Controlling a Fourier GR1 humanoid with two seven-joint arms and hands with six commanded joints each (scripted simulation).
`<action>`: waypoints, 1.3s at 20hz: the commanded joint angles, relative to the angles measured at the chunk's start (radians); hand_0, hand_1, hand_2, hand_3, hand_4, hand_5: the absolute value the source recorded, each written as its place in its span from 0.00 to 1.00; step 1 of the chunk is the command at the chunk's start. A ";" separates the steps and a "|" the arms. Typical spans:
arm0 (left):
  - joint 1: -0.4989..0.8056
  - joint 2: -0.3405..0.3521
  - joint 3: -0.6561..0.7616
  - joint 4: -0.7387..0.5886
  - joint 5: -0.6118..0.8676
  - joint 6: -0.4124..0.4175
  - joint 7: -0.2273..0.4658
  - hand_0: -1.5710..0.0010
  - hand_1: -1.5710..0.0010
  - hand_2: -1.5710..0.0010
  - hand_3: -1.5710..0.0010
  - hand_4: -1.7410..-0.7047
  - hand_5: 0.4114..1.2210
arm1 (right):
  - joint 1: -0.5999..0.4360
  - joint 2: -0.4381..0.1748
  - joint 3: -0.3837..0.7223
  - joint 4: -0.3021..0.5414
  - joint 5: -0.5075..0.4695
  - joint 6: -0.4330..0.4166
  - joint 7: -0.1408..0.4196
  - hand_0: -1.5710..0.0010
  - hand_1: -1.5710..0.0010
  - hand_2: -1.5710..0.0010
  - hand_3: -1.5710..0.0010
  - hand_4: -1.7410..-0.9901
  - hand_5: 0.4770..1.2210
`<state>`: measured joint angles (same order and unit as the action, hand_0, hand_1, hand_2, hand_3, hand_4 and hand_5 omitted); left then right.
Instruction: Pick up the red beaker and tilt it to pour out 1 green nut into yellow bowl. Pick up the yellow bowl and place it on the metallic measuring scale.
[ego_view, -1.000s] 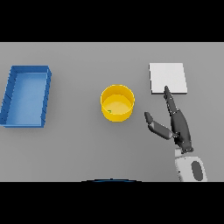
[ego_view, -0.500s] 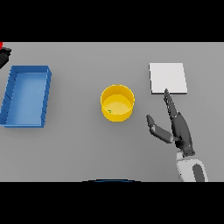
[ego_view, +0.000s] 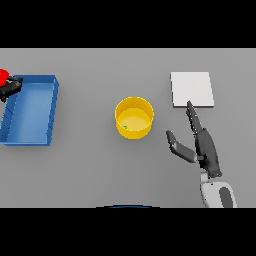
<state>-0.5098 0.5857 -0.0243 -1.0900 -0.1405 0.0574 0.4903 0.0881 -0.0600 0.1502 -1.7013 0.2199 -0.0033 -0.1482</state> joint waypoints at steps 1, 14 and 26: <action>0.015 0.003 -0.001 -0.028 0.027 -0.039 0.002 0.25 0.32 0.35 0.33 0.49 0.40 | -0.001 -0.003 -0.001 -0.001 0.003 -0.001 0.010 1.00 1.00 1.00 1.00 0.79 0.26; 0.014 0.028 -0.059 -0.041 0.005 -0.133 -0.023 0.96 0.96 0.96 0.96 0.93 0.27 | -0.036 -0.013 0.011 0.012 0.088 -0.047 0.087 1.00 1.00 1.00 1.00 0.81 0.21; 0.038 -0.005 -0.036 -0.104 0.057 -0.117 -0.034 1.00 1.00 1.00 1.00 0.90 0.34 | -0.378 -0.302 0.250 0.123 0.459 0.202 0.078 1.00 1.00 1.00 1.00 0.78 0.21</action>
<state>-0.4721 0.5804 -0.0604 -1.1942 -0.0839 -0.0587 0.4569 -0.2907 -0.3625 0.4004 -1.5790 0.6790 0.1985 -0.0711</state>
